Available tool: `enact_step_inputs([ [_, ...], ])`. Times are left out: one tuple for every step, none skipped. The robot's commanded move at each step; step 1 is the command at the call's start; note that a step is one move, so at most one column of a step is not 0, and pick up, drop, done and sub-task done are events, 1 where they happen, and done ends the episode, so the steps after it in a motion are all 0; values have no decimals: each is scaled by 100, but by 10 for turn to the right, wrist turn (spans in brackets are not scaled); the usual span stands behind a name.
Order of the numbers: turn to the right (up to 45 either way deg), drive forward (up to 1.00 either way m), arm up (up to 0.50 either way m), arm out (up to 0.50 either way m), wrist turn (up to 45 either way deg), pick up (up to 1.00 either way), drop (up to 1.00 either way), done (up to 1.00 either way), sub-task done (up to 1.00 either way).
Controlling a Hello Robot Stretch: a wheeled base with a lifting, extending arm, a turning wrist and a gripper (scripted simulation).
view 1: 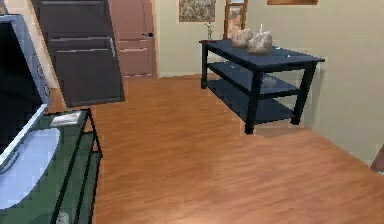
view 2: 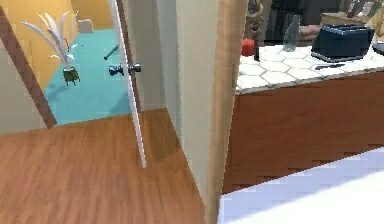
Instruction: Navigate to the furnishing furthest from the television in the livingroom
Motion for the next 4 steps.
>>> enact_step_inputs([
  [180,0,0,0,0,0,0,0,0],
  [0,100,0,0,0,0,0,0,0],
  [0,50,0,0,0,0,0,0,0],
  [0,0,0,0,0,0,0,100,0],
])
